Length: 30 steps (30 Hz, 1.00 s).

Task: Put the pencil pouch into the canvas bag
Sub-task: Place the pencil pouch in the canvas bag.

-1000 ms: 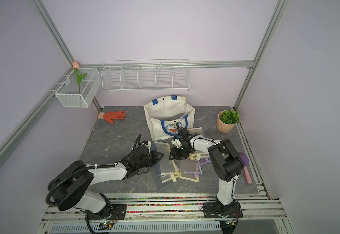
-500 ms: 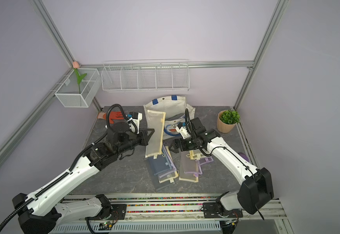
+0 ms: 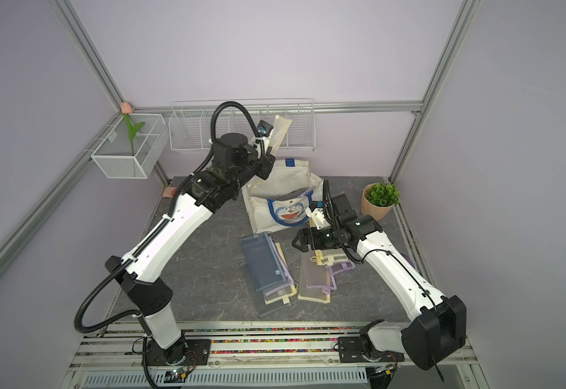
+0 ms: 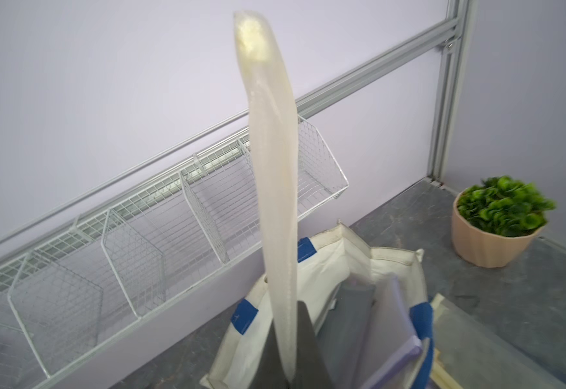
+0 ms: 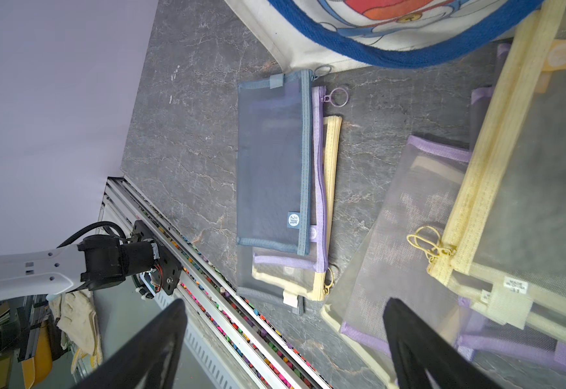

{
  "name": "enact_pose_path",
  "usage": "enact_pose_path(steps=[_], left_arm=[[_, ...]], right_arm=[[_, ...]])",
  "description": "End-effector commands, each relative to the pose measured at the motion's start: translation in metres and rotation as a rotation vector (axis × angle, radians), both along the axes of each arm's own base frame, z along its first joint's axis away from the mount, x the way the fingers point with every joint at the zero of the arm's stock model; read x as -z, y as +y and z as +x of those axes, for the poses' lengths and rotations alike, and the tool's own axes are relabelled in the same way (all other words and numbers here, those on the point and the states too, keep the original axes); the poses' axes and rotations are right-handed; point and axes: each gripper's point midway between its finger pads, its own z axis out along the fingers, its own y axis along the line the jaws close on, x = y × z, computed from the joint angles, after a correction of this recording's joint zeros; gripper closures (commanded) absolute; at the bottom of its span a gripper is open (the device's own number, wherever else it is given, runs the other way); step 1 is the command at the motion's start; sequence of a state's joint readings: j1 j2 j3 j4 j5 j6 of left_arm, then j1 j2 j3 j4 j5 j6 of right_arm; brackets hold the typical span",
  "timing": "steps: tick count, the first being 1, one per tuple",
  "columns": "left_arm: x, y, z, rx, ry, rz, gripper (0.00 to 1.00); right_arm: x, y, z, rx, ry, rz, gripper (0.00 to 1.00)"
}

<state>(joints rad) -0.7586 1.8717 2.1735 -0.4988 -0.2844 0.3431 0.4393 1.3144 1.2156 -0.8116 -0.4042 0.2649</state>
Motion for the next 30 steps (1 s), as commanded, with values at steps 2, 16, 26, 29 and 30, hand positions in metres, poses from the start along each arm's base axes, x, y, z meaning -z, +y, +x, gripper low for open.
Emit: enact_pose_path(steps=[2,16,26,29,30], left_arm=[[0.024,-0.014,0.035,-0.055,-0.108,0.254,1.00],[0.151,-0.031,0.050,-0.062,-0.003,0.544,1.00],[0.170,-0.038,0.053,-0.013,0.080,0.514,1.00],[0.169,-0.044,0.048,0.024,0.125,0.490,0.89],[0.168,-0.046,0.046,0.031,0.139,0.487,0.85]], right_arm=[[0.002,-0.010,-0.006,0.024,0.021,-0.005,0.07],[0.008,-0.011,-0.002,0.040,0.052,-0.003,0.06],[0.006,-0.012,0.000,0.043,0.045,-0.007,0.05],[0.004,-0.012,0.000,0.044,0.038,-0.008,0.05],[0.004,-0.013,0.000,0.043,0.038,-0.008,0.05]])
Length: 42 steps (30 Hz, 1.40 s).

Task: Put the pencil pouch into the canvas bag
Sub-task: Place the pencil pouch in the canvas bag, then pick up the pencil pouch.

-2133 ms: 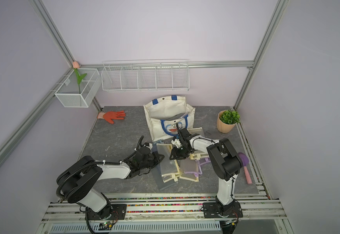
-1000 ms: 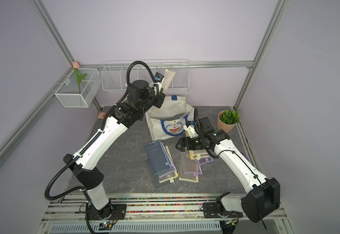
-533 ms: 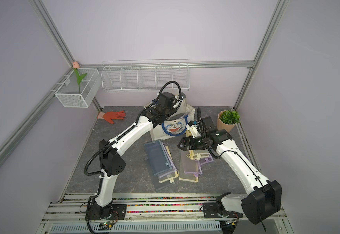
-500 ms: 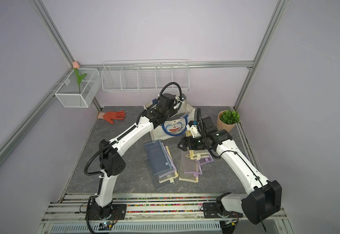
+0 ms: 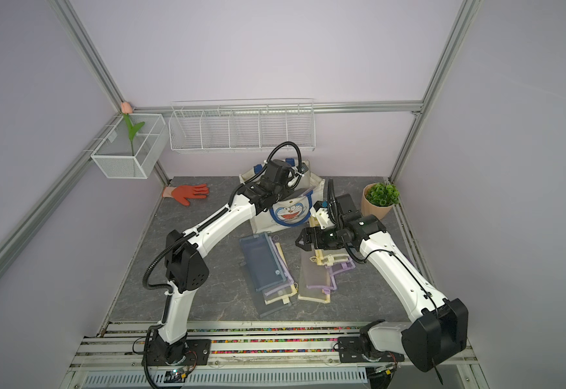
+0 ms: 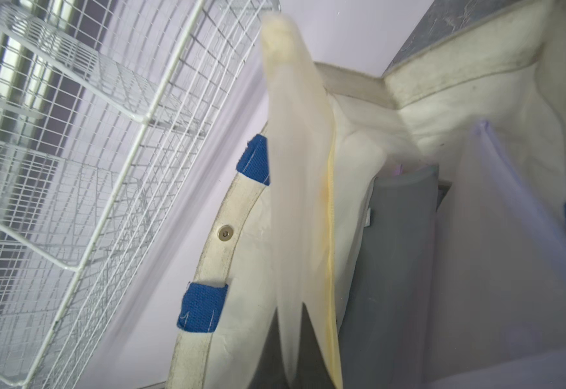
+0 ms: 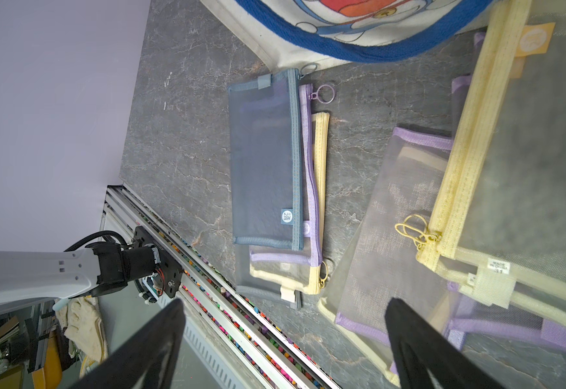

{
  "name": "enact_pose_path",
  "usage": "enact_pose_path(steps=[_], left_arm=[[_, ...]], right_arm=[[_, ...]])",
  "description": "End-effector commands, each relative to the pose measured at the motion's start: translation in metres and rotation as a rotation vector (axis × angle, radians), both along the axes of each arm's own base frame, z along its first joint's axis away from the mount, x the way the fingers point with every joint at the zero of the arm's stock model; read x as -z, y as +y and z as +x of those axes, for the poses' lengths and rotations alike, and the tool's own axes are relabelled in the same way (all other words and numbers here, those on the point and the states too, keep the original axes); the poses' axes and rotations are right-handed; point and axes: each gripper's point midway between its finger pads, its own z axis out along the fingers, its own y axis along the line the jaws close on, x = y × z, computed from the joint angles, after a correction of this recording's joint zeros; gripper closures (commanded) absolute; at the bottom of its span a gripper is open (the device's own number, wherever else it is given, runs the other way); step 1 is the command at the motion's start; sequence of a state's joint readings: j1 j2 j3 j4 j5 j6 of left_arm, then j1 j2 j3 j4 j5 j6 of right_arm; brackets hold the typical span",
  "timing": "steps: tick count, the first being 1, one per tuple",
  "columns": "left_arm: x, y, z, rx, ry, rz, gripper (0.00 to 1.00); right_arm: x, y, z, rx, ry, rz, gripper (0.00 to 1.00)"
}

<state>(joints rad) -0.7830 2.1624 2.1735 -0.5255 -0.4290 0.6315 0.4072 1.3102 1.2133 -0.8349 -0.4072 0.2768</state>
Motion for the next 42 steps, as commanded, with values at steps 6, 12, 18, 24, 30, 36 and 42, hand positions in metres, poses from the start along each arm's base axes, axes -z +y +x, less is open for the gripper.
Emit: enact_pose_path(steps=[6,12,18,24,30,36,42], left_arm=[[-0.013,-0.010,-0.025,0.035,0.099,-0.066,0.73],[-0.052,0.004,-0.048,-0.028,0.090,-0.156,0.68],[-0.072,0.027,-0.117,-0.060,0.275,-0.472,0.47],[-0.036,0.073,-0.188,-0.171,0.544,-0.882,0.18],[0.046,0.104,-0.235,-0.357,0.828,-1.123,0.15],[0.105,0.159,-0.221,-0.546,0.856,-1.412,0.20],[0.136,0.178,-0.209,-0.608,0.825,-1.418,0.21]], right_arm=[[-0.006,-0.007,0.002,0.007,-0.016,-0.019,0.05],[-0.008,-0.007,0.001,0.005,-0.023,-0.015,0.05],[0.001,-0.005,-0.002,0.001,-0.007,-0.004,0.05],[0.019,0.015,-0.005,-0.062,0.036,0.017,0.03],[0.048,0.052,-0.003,-0.156,0.101,0.050,0.00],[0.088,0.091,-0.001,-0.252,0.170,0.062,0.08],[0.123,0.118,0.000,-0.304,0.221,0.037,0.14]])
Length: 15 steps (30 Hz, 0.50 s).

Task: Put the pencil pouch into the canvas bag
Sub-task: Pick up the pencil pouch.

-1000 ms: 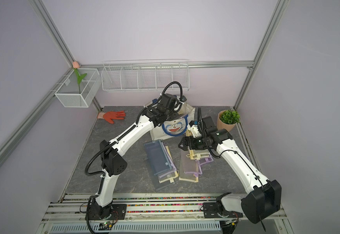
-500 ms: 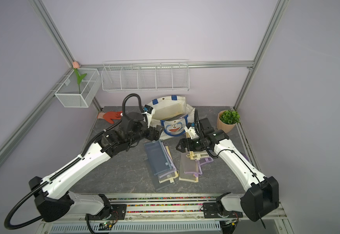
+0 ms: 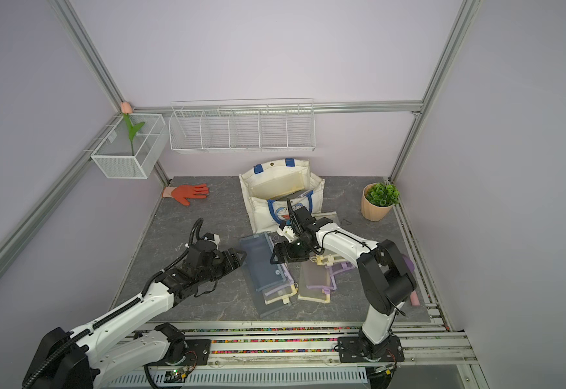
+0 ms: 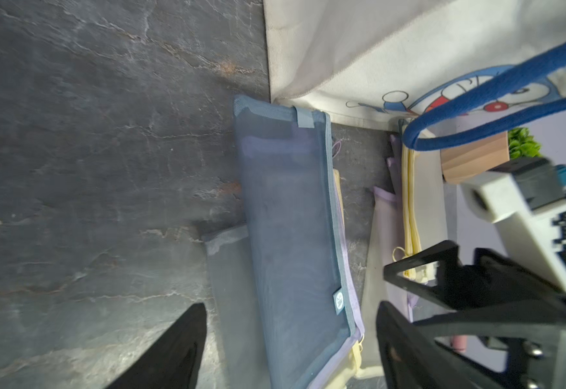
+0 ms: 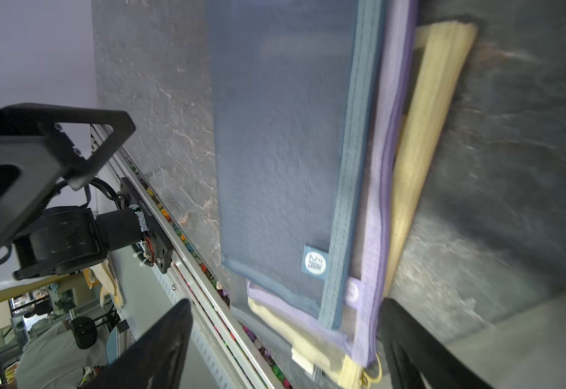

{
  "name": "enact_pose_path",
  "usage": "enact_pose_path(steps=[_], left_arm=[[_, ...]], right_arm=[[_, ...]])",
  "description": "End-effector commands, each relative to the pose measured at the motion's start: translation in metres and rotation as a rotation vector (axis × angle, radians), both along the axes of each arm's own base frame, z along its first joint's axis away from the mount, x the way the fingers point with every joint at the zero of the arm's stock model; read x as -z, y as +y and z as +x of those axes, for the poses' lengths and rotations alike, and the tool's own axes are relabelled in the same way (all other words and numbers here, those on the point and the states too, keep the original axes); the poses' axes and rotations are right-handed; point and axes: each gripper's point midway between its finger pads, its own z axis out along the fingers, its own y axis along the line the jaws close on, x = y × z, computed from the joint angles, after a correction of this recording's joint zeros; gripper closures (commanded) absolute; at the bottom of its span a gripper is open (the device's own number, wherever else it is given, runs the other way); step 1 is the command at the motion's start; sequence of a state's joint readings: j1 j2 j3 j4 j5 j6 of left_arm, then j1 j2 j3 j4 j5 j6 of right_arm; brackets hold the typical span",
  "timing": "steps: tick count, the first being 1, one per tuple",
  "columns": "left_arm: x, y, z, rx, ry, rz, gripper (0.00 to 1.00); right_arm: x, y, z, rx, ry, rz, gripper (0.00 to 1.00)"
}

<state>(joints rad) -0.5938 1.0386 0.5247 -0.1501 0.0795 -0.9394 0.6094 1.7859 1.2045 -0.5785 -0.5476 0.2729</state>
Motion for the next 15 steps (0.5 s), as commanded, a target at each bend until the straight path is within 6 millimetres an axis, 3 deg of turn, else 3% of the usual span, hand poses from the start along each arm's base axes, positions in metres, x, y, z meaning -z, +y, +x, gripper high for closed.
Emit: enact_pose_path(steps=[1,15], left_arm=[[-0.020,-0.013,0.017,-0.021,-0.068,-0.119,0.21],[0.035,-0.034,0.032,0.006,0.030,-0.123,0.29]], right_arm=[[0.001,0.019,0.007,-0.035,-0.027,0.038,0.15],[0.032,0.026,0.006,-0.055,0.011,0.007,0.19]])
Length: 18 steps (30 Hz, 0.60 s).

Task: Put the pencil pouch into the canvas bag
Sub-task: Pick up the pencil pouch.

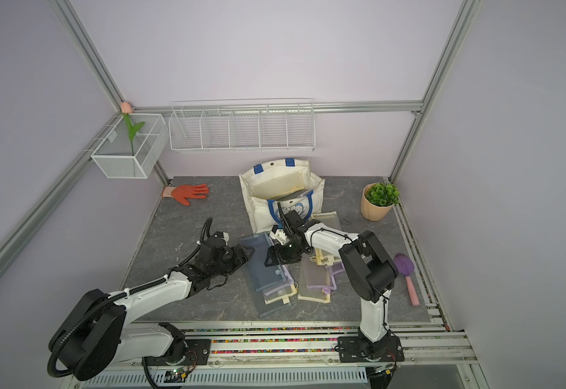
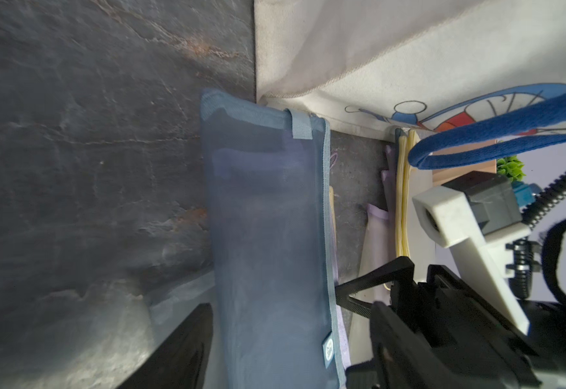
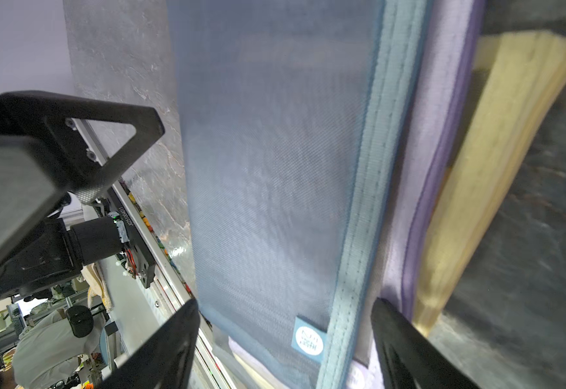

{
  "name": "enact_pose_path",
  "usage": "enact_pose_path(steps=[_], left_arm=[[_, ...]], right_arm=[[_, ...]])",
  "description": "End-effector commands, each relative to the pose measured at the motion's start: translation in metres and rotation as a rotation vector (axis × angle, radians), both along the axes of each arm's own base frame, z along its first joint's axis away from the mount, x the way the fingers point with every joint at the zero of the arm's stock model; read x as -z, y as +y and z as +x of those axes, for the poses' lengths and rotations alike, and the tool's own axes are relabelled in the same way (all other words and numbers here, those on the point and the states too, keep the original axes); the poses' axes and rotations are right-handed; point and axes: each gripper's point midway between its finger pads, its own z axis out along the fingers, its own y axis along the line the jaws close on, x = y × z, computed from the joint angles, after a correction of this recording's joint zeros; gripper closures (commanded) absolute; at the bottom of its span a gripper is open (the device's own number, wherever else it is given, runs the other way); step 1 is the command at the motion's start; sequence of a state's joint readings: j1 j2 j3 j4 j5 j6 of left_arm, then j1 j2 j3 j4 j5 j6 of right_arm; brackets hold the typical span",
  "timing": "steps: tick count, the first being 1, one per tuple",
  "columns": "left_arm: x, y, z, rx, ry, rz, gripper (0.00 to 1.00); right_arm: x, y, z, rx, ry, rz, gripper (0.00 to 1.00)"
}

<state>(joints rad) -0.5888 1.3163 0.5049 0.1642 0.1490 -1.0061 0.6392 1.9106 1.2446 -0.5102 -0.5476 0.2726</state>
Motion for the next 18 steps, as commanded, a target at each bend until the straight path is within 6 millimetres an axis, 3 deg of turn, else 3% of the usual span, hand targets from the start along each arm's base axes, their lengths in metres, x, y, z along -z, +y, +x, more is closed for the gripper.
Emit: enact_pose_path(steps=[1,10,18], left_arm=[[0.003,-0.005,0.006,-0.004,-0.007,-0.036,0.30],[0.020,-0.014,0.010,0.000,0.016,-0.074,0.43],[0.019,-0.011,0.006,-0.002,0.013,-0.080,0.66]], right_arm=[[0.003,0.007,-0.001,-0.025,0.001,0.014,0.20],[0.011,0.011,-0.007,-0.044,0.017,0.013,0.24],[0.009,0.016,-0.010,-0.063,0.014,0.021,0.29]])
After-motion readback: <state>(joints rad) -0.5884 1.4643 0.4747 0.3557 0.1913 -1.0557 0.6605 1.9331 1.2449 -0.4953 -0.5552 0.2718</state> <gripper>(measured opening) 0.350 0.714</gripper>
